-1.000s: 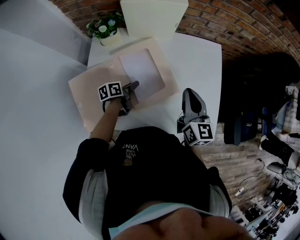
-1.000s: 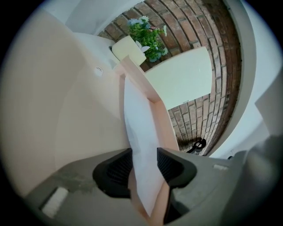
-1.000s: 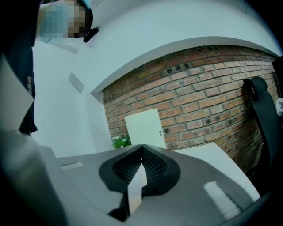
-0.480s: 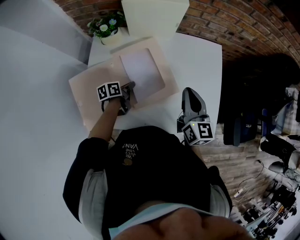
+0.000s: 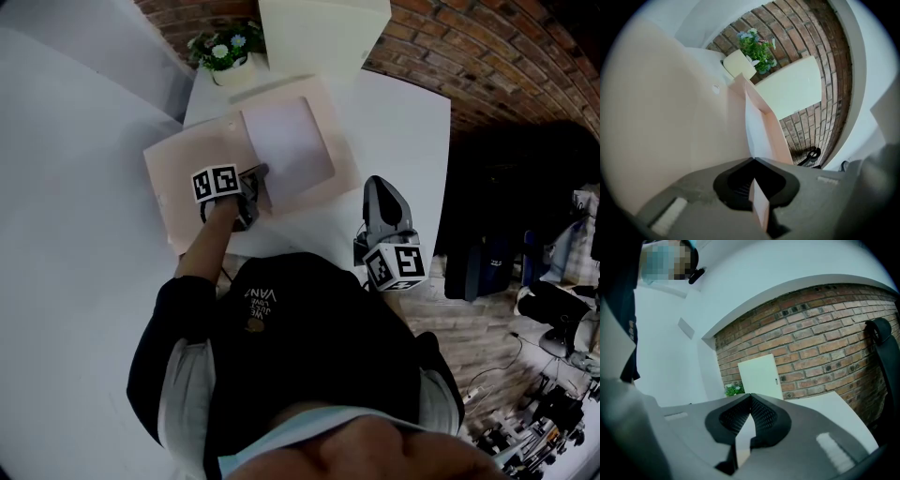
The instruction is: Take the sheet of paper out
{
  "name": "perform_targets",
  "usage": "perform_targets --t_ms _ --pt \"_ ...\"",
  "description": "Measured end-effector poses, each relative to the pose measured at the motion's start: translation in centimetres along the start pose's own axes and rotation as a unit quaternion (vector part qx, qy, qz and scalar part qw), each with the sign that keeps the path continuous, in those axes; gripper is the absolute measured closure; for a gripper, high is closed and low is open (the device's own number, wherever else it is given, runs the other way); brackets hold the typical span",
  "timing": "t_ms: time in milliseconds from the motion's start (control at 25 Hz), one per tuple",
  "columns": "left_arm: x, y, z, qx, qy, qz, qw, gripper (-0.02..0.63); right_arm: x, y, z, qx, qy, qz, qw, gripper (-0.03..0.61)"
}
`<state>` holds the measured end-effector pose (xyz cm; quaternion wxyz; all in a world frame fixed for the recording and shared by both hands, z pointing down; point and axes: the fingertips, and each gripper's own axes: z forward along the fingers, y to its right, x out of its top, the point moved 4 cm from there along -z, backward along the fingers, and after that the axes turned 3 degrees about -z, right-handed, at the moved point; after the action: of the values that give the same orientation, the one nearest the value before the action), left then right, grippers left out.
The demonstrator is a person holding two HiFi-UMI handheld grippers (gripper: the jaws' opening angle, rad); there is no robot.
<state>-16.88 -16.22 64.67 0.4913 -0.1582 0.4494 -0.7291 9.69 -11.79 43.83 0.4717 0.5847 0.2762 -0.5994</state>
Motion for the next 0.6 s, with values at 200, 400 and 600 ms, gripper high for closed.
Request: perform_targets --t_ms 200,400,600 --pt "-0.1 -0.3 -1.4 0.002 0.016 -0.001 0.9999 0.612 0.1 -0.6 0.4 0.019 -0.001 0.001 1.0 0.577" --pt "-0.3 -0.7 -2.9 0.007 0.033 -0.002 0.9994 0.612 0.0 -1.2 0.8 0.041 -0.005 -0.001 0.999 0.577" --pt "-0.7 -1.1 -4.6 0.01 0.046 0.0 0.9989 0.612 -0.3 -2.1 1.1 0.062 -0.009 -0.003 0.998 0.577"
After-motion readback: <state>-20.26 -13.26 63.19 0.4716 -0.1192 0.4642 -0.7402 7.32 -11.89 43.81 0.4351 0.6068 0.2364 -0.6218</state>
